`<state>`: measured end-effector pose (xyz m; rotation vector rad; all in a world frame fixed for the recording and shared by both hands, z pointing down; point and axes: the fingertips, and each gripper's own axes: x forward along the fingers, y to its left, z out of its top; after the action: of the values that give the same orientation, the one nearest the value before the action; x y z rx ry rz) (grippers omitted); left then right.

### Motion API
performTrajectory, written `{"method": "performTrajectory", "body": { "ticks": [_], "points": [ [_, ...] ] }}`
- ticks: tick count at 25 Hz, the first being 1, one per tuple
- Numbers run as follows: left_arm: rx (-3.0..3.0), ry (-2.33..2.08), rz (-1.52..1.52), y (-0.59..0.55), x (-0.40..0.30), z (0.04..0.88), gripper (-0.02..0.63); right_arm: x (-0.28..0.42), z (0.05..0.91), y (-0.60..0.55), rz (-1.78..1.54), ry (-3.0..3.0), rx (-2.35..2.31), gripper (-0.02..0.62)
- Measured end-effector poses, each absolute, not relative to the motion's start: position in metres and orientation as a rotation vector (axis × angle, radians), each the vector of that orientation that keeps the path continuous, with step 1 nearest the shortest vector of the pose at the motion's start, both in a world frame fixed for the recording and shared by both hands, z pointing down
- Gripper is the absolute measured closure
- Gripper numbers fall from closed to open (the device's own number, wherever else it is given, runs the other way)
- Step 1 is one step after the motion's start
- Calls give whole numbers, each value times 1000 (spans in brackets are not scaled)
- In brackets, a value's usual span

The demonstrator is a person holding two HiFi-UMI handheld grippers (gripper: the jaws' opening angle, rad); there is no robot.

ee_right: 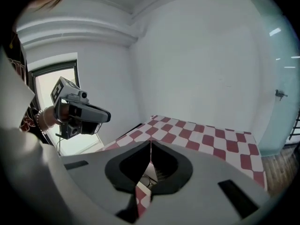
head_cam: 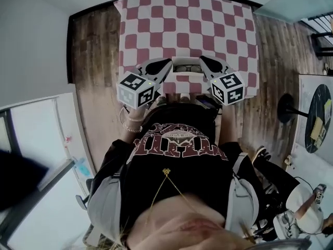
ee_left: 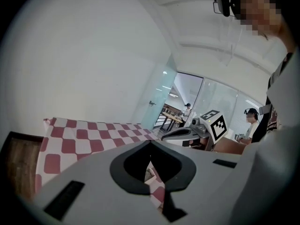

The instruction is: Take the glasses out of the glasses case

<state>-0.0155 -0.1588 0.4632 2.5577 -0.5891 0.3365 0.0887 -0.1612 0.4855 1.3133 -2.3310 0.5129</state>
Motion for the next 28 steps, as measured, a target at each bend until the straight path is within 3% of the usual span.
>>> {"method": "performTrajectory", "body": {
  "ticks": [28],
  "points": [
    [2425, -767, 341, -151, -22, 483, 606, 74, 614, -161, 558, -2174, 799, 575]
  ]
}}
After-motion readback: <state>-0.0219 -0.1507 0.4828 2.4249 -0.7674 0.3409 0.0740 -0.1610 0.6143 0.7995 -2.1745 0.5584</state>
